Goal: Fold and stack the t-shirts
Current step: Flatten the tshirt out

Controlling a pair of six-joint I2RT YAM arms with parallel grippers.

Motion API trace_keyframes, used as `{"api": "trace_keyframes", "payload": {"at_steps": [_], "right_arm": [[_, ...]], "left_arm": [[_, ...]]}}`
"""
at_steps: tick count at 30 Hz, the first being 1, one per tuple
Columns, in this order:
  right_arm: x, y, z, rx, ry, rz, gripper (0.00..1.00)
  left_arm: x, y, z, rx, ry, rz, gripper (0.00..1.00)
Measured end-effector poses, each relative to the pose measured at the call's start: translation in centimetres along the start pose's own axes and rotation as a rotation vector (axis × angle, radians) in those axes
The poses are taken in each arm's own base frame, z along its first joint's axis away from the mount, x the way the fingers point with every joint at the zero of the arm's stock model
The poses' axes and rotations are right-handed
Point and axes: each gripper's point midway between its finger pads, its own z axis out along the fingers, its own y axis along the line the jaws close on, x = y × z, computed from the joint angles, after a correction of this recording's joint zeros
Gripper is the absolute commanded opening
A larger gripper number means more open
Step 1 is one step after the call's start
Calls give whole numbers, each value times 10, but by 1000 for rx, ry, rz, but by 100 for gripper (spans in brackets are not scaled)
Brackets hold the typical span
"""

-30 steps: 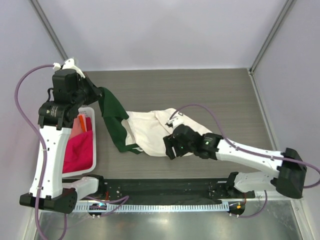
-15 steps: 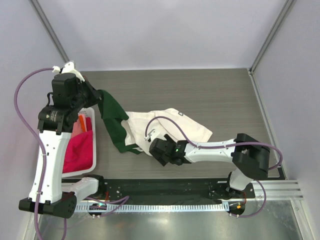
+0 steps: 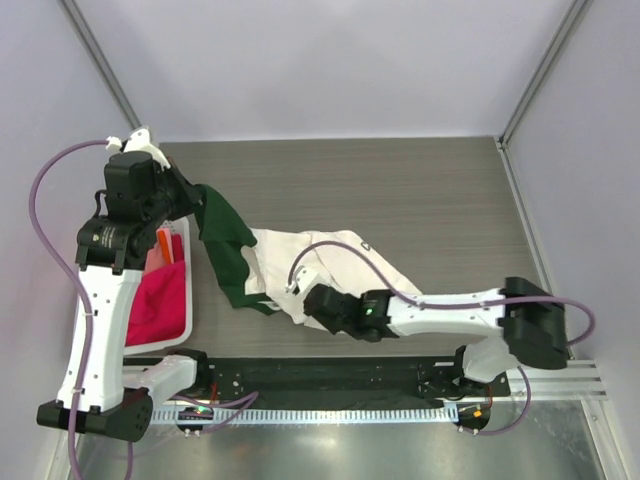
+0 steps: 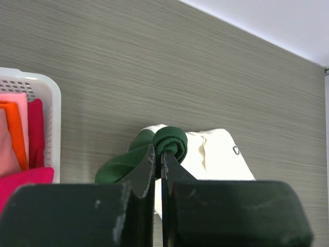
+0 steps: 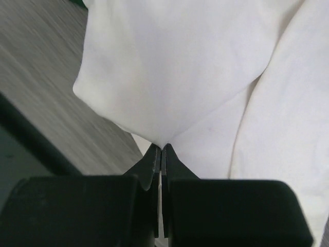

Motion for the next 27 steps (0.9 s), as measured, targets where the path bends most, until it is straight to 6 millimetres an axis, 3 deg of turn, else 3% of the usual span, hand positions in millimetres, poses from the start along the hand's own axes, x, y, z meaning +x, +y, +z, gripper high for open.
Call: {"api": "trace_keyframes", "payload": {"at_steps": [2,4,5,6,7,8,10,12,15,16,19,22,25,27], "right_arm": [[-19,-4,-20,-48,-68,60,1],[-41,-23,-35,-89,-137,158,1],[-50,-40,-39,-98,-166,228,7],[-56,-63,-39,-81,-184,296,24],[-58,-84,-35,-68,-191,363,59],[-59,-107,-29,-44,-190,433,70],[-47,-151,-9,30,-139,541,75],[-33,-166,15,60,-62,592,75],[-14,-150,28,25,17,604,71],[-10,-144,26,12,25,604,65],[-12,-127,9,-45,-14,586,55],[-30,-105,-19,-102,-106,525,47],[-49,-81,-34,-161,-167,468,53],[-53,-64,-32,-185,-157,443,57]], "left_arm": [[0,0,-1,2,-2,0,0],[0,0,-1,3,-2,-1,0],[0,-1,-1,4,-2,-2,0],[0,-1,0,5,-2,-4,0],[0,-2,1,9,-4,-7,0],[0,-2,2,12,-5,-10,0],[2,-5,8,27,0,-19,0],[7,-8,15,41,21,-32,0],[16,-9,31,45,62,-37,0],[19,-8,36,43,74,-37,0],[27,-5,51,29,104,-36,0],[36,1,60,12,121,-34,0],[43,9,68,-15,120,-29,0],[49,15,72,-36,124,-26,0]]}}
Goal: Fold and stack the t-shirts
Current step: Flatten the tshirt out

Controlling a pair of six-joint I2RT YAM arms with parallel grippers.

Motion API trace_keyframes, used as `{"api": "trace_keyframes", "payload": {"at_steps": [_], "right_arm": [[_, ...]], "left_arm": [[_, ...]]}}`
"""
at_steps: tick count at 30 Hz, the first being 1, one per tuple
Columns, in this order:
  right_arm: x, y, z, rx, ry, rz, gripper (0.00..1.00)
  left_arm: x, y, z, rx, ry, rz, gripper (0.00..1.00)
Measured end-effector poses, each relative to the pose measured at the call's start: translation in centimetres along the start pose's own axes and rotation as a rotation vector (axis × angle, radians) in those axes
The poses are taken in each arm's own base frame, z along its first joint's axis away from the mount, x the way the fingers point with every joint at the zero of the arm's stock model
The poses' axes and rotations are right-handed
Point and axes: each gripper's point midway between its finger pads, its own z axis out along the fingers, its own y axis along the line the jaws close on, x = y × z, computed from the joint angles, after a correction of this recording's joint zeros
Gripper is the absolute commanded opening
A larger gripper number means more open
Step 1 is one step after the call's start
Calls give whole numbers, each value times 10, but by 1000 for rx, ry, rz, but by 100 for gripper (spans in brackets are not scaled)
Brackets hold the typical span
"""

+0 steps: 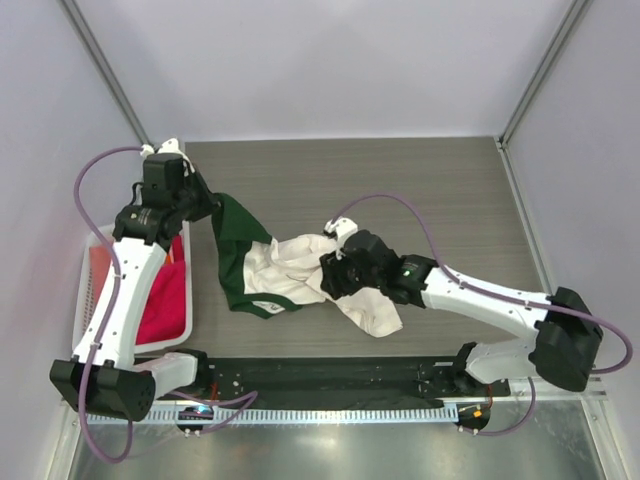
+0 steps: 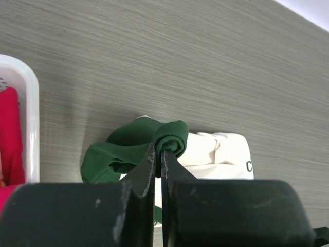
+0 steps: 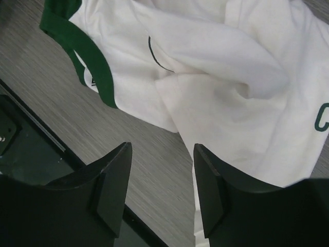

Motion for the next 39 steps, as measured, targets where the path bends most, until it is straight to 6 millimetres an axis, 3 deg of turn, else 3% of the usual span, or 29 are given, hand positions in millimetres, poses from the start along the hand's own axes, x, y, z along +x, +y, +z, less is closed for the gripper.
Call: {"api": "trace_keyframes", "payload": {"at_steps": [10,20,26,35,39], "right_arm": [[21,7,54,253,55,47,64],[5,9,84,425,-1,81,64],[9,-1,92,524,11,105,48],[22,-9,91,585,33,109,2],[24,-10,82,581,31,114,1]], "left_arm": [[3,14,11,-54,-19,26,0],[4,19,10,-72,-32,26,0],[3,18,10,-71,-34,26,0],[2,18,8,-68,-38,27,0],[2,18,8,-67,-41,26,0]]}}
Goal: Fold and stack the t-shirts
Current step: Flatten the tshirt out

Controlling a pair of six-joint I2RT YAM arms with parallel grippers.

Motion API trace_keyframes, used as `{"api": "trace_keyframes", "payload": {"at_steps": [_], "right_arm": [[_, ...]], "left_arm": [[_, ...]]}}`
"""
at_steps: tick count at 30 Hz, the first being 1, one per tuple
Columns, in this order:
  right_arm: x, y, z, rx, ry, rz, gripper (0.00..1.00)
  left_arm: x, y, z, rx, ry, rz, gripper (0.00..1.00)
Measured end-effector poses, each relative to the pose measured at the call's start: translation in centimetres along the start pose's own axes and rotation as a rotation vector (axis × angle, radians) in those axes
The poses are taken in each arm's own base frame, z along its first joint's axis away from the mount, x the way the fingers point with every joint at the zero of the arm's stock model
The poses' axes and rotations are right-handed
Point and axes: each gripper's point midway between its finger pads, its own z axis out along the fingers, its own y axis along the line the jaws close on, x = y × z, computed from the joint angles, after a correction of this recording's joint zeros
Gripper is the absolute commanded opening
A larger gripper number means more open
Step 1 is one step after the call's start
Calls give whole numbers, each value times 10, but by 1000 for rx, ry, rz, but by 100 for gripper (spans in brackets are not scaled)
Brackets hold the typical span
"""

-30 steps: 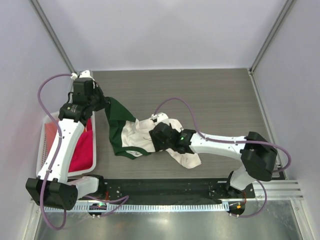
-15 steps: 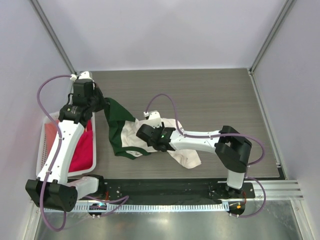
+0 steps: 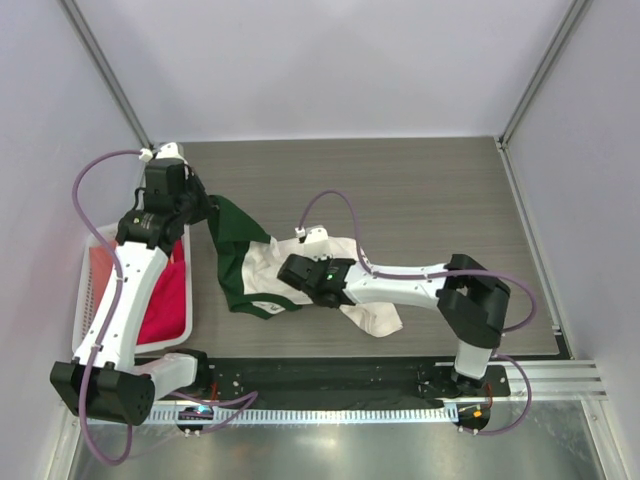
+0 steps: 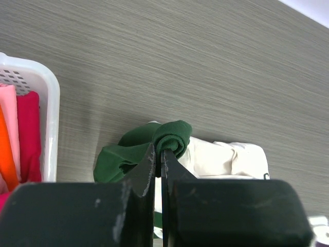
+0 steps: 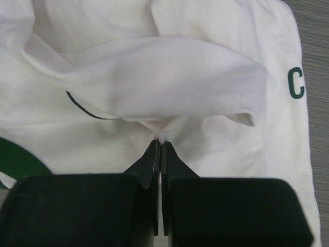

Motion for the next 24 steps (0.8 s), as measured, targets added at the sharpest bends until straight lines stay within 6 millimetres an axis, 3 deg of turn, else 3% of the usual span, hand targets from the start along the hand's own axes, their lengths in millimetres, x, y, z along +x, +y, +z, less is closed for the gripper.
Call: {"api": "trace_keyframes", "payload": {"at_steps": [3,7,10,13,16,20,24], "right_arm": [[-8,-11,-15,-17,-15,18,1],[-44,-44,-45,-59,-65,108,1],[-89,-97,-55,-47,-124,246,1],[-124,-169,-57,53,-176,340,1],[-146,-208,-62,116,-196,365,1],[-193,-224,-94,95,-249,351,1],[-256,-219,-158,-40,-406,328,1]], "left_arm": [[0,0,-1,1,-2,1,0],[-1,0,-1,1,-3,0,0],[0,0,0,2,-1,0,0],[1,0,2,-6,10,2,0],[-7,1,3,-36,23,6,0],[-43,-10,-9,-52,-15,4,0],[-90,-29,-56,2,-123,-15,0]]}}
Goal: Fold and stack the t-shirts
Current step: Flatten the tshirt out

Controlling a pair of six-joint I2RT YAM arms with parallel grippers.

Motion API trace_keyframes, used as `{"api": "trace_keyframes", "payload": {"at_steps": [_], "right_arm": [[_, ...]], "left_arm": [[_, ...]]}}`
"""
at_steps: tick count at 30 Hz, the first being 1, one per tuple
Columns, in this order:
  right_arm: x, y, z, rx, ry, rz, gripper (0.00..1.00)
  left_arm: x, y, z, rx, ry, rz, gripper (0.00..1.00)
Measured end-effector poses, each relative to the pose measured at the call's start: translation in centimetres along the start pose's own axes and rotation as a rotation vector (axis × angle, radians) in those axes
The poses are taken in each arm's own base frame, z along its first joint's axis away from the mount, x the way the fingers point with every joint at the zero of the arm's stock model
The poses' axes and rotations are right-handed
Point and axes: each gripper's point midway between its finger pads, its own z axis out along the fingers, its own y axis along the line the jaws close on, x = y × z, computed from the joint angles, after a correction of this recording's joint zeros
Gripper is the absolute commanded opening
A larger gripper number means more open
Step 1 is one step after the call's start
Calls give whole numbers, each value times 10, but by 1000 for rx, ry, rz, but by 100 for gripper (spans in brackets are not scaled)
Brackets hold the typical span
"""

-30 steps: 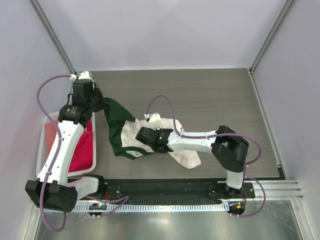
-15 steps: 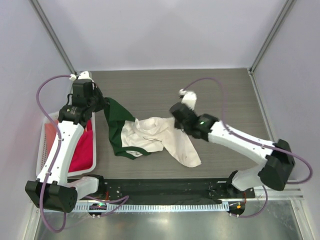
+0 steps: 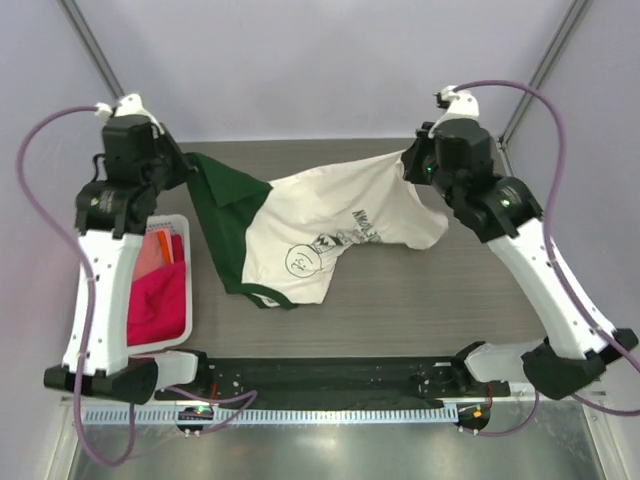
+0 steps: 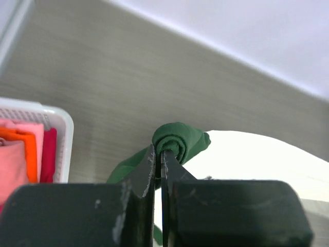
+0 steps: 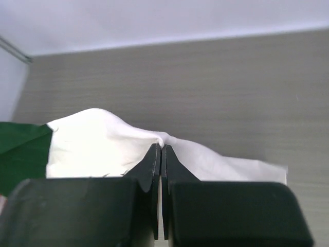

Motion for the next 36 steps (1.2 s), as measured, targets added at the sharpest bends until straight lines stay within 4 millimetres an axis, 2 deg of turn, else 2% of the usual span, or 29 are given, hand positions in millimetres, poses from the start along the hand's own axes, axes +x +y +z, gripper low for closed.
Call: {"api": "trace_keyframes", "payload": {"at_steps": [2,3,5,7,13,15,17,19,21,23,25,28,32,33,35,36], "right_arm": [[-29,7,-30,-76,-73,11,1],[-38,7,-46,-101,-103,17,1],[-59,1,-92,-166,-185,40,1],[-77,-6,-137,-222,-268,68,1],[-132,-29,-275,-395,-541,161,1],[-145,-38,-313,-438,-619,188,1],[-151,-44,-335,-456,-662,203,1],[-152,-47,-343,-461,-677,210,1],[-150,-49,-340,-446,-667,211,1],[-144,-51,-325,-405,-634,207,1],[-136,-52,-300,-343,-587,198,1],[-117,-52,-245,-220,-484,167,1],[-75,-49,-153,-52,-310,81,1],[-65,-49,-134,-16,-271,55,1],[-46,-48,-94,55,-200,4,1],[-39,-45,-73,84,-163,-22,1]], "left_arm": [[-26,-7,-32,33,-80,-13,0],[-41,-10,-55,58,-135,-23,0],[-64,-13,-103,113,-246,-42,0],[-85,-14,-165,187,-385,-67,0],[-118,-12,-328,413,-734,-118,0],[-126,-15,-357,472,-804,-122,0],[-129,-19,-372,513,-832,-124,0],[-132,-23,-373,534,-833,-128,0],[-135,-28,-367,545,-825,-130,0],[-140,-36,-351,548,-799,-138,0],[-146,-43,-327,539,-772,-144,0],[-149,-56,-269,511,-690,-155,0],[-139,-75,-165,455,-526,-153,0],[-136,-77,-147,446,-499,-152,0],[-126,-82,-89,401,-411,-146,0],[-122,-83,-69,383,-382,-144,0]]}}
